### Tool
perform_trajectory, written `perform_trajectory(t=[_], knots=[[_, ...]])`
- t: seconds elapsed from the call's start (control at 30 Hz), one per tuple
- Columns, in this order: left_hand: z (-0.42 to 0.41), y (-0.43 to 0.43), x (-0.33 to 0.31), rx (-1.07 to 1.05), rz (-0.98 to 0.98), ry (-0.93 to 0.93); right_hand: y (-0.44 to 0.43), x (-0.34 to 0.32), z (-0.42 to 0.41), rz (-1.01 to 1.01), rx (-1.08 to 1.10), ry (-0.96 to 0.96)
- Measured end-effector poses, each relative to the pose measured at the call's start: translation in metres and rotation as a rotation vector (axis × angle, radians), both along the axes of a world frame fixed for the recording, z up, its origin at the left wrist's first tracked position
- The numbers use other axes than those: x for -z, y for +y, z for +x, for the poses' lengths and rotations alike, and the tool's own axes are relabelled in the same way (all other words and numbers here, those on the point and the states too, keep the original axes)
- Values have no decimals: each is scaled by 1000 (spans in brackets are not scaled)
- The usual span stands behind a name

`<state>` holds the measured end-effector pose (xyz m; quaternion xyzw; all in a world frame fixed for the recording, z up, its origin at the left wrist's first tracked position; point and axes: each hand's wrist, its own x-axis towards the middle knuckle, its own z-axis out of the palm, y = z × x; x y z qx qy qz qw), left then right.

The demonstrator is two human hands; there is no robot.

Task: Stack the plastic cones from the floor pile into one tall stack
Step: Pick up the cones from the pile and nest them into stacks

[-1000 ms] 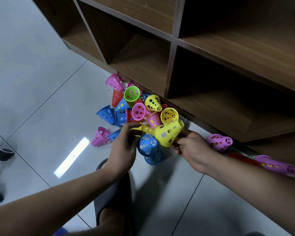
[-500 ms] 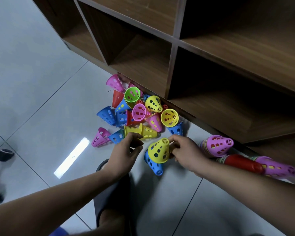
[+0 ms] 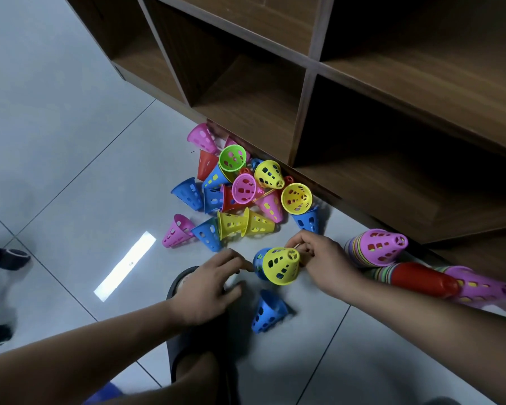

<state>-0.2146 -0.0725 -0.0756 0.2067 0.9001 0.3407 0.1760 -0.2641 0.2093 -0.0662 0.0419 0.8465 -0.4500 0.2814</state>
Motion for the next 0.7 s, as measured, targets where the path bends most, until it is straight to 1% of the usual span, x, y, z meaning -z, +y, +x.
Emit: perform_trajectory(t=[0.1,0.27,0.33,0.37,0.43,0.53,0.57,0.63,0.7], knots=[[-2,7,2,-15,-4,-17,-1,5,1,3,4,-8],[9,16,5,200,-22,-38,-3,12,-1,62,-2,9],[11,18,10,249,-30,-44,-1,11,-4,52,-6,-24],[10,20,13,267,-34,-39,1,10,-5,67,-18,-9],[10,22,16,300,-23,-33,6,7,-9,148,-79,103],[7,28,18,332,-17,-25,16,5,-16,232,-154,360],[7,29,20,336,-25,-25,19,5,-19,247,-159,417],[7,30,24,345,-49,-30,22,6,-25,299,-159,457],[8,30,28,359,-69,-32,25,6,-31,352,-193,437]])
